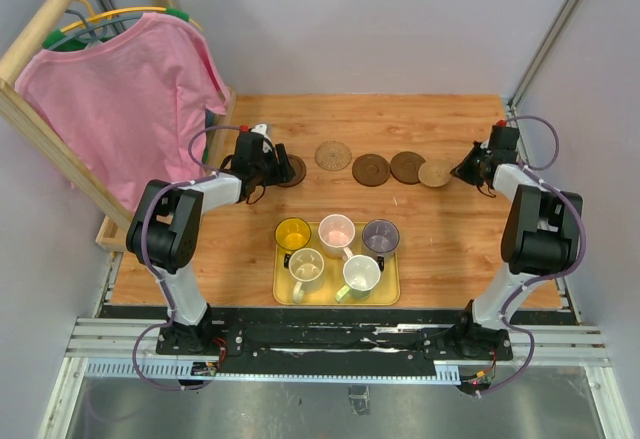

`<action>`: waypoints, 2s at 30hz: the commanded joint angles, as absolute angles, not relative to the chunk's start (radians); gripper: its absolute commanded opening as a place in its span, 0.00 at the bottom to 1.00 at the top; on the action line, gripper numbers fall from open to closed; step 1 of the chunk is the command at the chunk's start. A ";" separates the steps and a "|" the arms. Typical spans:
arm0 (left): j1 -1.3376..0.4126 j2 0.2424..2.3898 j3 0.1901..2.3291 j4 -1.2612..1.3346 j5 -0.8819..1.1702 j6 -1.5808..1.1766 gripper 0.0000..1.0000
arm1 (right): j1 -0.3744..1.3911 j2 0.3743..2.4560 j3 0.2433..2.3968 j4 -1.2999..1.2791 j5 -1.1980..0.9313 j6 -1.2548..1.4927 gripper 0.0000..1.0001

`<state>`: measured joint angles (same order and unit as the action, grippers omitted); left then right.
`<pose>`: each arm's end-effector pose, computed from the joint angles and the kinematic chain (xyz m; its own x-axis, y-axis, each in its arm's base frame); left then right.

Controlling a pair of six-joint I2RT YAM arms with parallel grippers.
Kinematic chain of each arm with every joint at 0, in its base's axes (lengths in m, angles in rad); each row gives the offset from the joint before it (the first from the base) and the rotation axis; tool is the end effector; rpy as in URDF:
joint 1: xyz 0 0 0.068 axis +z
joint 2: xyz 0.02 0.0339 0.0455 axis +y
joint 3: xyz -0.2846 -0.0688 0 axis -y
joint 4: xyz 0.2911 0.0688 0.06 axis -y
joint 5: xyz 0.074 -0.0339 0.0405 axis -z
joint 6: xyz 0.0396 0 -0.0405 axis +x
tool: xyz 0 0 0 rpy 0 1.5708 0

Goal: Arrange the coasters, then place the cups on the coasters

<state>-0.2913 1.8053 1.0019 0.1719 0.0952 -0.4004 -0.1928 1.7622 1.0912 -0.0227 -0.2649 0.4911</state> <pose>0.4041 -0.1251 0.1555 -0.6608 -0.2069 -0.7214 0.1105 0.9239 -0.3663 0.4198 -0.0714 0.1871 -0.5593 0.5729 -0.5991 0.2848 0.8115 0.5102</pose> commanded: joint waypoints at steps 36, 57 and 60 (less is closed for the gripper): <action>-0.288 1.811 1.030 0.178 0.098 -0.368 0.65 | 0.193 1.935 1.563 -0.324 0.093 0.037 0.79; -0.288 1.837 1.025 0.186 0.097 -0.383 0.68 | 0.254 2.079 1.584 -0.371 -0.067 0.037 0.01; -0.288 1.837 1.024 0.186 0.097 -0.384 0.68 | 0.258 2.091 1.583 -0.375 -0.071 0.045 0.01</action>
